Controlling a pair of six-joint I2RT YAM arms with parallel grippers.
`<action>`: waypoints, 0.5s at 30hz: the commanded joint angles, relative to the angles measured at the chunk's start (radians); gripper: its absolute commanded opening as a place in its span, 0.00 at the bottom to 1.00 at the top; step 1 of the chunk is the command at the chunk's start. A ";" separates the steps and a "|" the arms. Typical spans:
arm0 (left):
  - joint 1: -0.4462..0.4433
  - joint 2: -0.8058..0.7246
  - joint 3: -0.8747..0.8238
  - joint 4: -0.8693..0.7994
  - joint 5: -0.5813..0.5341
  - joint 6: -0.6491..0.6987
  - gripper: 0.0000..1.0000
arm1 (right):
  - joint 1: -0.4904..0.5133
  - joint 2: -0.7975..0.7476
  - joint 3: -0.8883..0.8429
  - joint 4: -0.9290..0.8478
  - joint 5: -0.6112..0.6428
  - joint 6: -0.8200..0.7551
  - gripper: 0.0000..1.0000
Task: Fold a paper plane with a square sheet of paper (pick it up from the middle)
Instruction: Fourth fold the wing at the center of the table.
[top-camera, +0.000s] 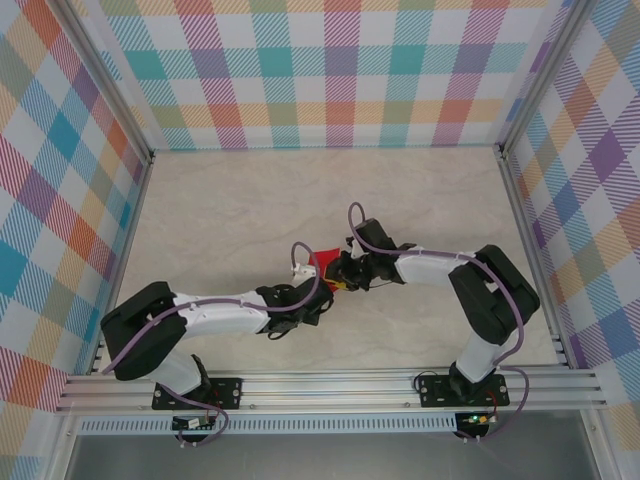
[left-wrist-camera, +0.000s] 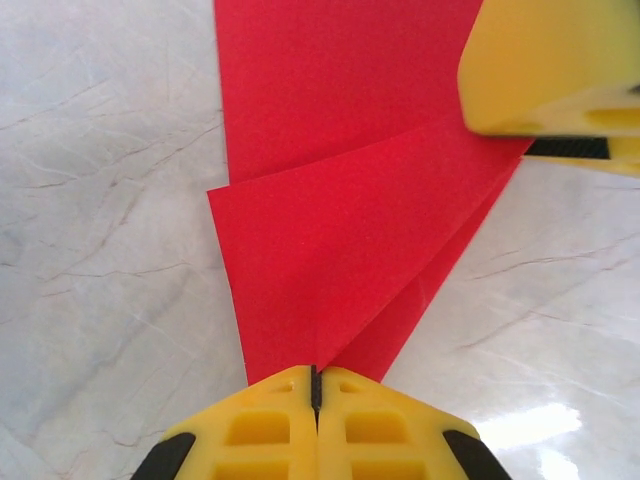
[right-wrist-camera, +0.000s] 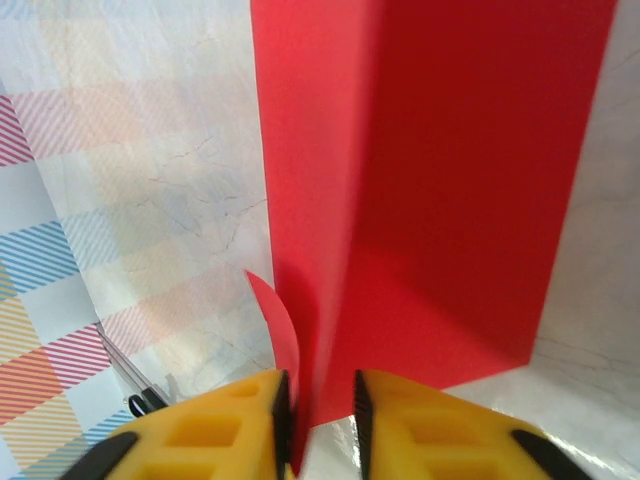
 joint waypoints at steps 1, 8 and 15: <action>0.054 -0.069 -0.056 0.125 0.160 0.024 0.00 | -0.018 -0.093 0.011 -0.069 0.034 -0.067 0.34; 0.166 -0.099 -0.146 0.254 0.358 0.013 0.00 | -0.023 -0.235 -0.043 -0.110 0.086 -0.107 0.45; 0.243 -0.074 -0.215 0.380 0.490 -0.030 0.00 | -0.017 -0.213 -0.088 -0.017 0.017 -0.081 0.35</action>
